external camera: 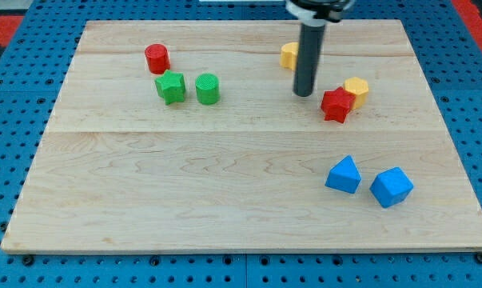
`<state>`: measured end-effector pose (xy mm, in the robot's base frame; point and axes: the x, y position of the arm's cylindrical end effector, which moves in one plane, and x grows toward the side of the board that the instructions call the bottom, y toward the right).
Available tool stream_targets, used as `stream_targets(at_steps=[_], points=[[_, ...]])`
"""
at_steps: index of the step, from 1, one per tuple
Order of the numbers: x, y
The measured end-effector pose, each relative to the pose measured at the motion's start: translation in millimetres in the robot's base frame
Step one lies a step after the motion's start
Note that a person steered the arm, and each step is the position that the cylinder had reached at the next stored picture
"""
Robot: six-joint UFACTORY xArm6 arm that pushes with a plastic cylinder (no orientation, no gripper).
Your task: Slide the yellow hexagon closer to red star
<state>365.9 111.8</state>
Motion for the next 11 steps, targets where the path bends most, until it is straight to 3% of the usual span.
stream_targets(at_steps=[1, 2, 3, 4, 5, 7, 9, 11], points=[[32, 20], [101, 20], [88, 1], [22, -19], [-9, 32], [-28, 64], [37, 72], [9, 124]])
